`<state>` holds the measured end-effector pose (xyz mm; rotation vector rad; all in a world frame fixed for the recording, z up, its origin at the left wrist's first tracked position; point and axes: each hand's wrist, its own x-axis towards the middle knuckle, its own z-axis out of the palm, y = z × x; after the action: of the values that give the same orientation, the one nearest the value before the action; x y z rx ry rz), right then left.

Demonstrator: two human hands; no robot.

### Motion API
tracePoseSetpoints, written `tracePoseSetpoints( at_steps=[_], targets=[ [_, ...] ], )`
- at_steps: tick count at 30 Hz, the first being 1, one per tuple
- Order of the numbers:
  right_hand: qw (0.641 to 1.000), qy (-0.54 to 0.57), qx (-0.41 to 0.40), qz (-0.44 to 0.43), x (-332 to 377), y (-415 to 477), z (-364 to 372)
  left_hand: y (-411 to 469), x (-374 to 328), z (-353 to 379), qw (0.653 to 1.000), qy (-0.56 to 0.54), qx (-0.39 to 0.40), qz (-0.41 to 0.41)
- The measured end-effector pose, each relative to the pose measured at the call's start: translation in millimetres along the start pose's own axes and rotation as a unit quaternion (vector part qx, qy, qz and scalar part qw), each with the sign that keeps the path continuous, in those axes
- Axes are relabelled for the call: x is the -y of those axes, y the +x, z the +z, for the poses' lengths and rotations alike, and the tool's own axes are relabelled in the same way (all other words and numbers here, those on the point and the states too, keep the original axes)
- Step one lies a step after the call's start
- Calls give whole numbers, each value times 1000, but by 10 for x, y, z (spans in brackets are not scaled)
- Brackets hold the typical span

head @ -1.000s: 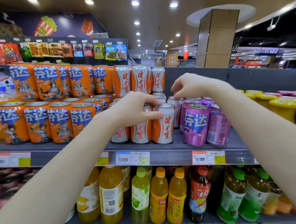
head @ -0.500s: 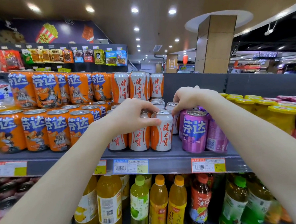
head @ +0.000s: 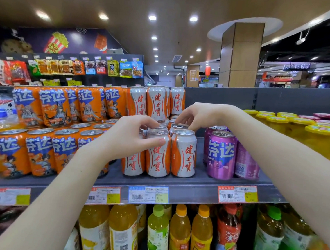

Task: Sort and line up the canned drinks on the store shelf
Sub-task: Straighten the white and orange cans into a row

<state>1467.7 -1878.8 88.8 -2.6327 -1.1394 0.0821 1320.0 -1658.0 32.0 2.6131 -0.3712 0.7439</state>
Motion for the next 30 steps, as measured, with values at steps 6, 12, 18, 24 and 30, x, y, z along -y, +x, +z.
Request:
tracePoseSetpoints(
  at_steps=[6,12,18,24,30],
  targets=[
    [999,39,-24,25,-150,3,-55,-38,-5,67,1000,13,-8,4],
    [998,21,-31,43,-90,4,-40,-12,35,86,1000,18,-3,-11],
    [996,25,-79,36,-15,-186,-20,-38,30,88,1000,13,-7,-11],
    [998,19,-62,-3,299,-680,19,-58,11,106,1000,17,-15,-7],
    [994,-53,-93,10,373,-700,202,-57,-9,92,998,54,-11,8]
  ],
)
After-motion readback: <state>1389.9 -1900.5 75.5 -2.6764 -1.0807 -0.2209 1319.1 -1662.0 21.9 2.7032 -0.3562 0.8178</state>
